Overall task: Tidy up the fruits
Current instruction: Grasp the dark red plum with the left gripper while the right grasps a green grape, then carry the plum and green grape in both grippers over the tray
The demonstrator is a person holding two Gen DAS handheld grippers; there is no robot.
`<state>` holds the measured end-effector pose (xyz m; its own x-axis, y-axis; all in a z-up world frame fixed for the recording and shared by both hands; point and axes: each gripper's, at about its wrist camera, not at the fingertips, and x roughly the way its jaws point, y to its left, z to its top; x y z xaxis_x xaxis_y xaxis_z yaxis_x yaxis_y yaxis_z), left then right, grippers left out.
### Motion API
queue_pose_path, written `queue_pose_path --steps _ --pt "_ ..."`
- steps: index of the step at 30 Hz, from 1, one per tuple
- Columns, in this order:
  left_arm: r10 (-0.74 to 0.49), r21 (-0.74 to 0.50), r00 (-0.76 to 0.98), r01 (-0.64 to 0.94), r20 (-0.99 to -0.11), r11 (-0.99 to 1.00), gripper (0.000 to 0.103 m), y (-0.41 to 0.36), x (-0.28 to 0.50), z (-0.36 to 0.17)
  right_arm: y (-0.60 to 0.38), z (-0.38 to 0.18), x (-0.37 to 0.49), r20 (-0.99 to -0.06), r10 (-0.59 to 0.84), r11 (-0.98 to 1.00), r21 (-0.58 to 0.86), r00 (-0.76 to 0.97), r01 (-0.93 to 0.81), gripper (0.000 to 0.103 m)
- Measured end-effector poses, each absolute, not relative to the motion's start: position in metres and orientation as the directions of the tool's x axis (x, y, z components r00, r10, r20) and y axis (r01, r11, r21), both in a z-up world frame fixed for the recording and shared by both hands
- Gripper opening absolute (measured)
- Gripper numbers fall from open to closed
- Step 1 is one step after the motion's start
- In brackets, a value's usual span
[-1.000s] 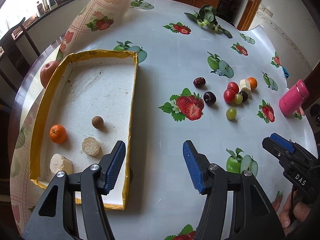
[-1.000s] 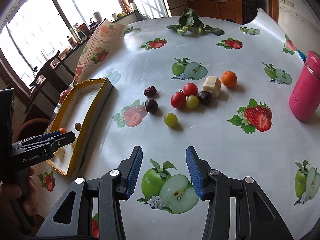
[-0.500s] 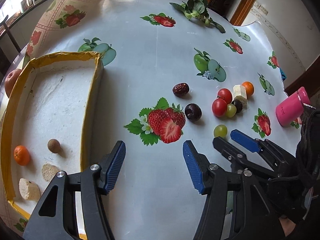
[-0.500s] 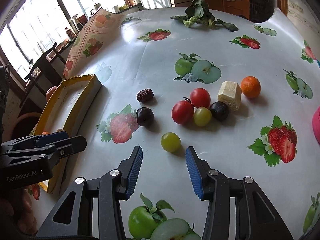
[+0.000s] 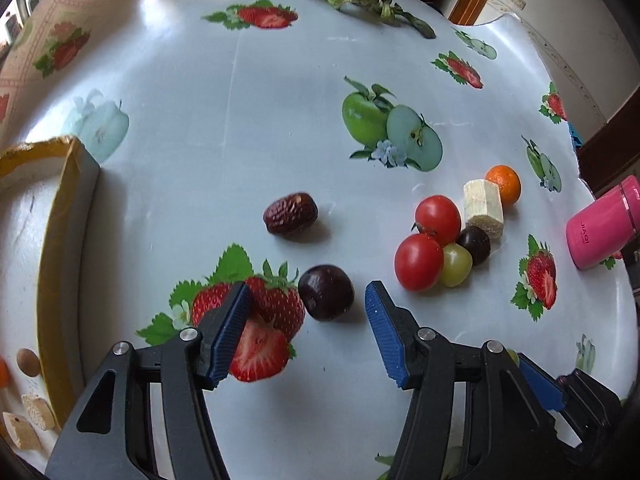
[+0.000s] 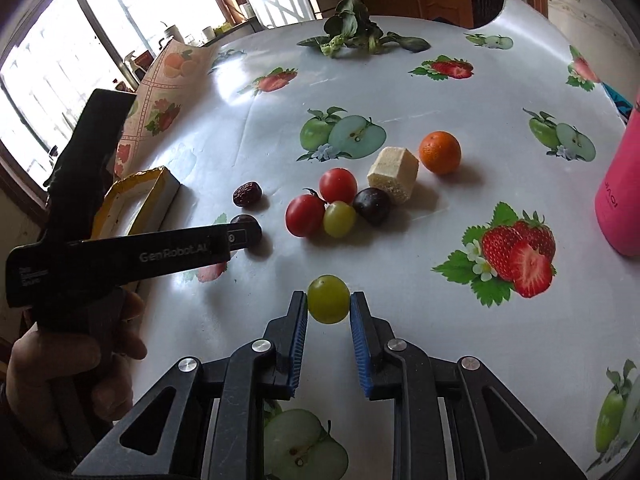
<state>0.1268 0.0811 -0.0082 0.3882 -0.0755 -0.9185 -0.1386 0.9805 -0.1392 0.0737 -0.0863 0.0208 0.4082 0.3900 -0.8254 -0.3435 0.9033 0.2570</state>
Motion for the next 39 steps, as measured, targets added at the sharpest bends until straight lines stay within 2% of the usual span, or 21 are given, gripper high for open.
queue_pose_path --steps 1,3,9,39 --pt "-0.061 -0.122 0.39 -0.133 -0.919 0.984 0.05 0.078 0.128 -0.008 -0.089 0.021 0.072 -0.826 0.392 0.903 0.264 0.404 -0.338 0.022" --pt "-0.066 -0.118 0.384 -0.112 -0.921 0.987 0.024 0.073 0.129 -0.008 -0.091 0.023 0.069 -0.827 0.391 0.905 0.263 0.405 -0.335 0.022" --pt "-0.032 -0.077 0.382 -0.103 -0.924 0.992 0.024 0.072 0.111 0.001 -0.088 0.032 0.062 -0.815 0.406 0.898 0.272 0.414 -0.346 0.022" --pt "0.066 -0.061 0.449 -0.262 -0.891 0.963 0.024 0.158 -0.025 0.065 -0.002 0.085 -0.012 -0.773 0.492 0.813 0.244 0.4 -0.529 0.022"
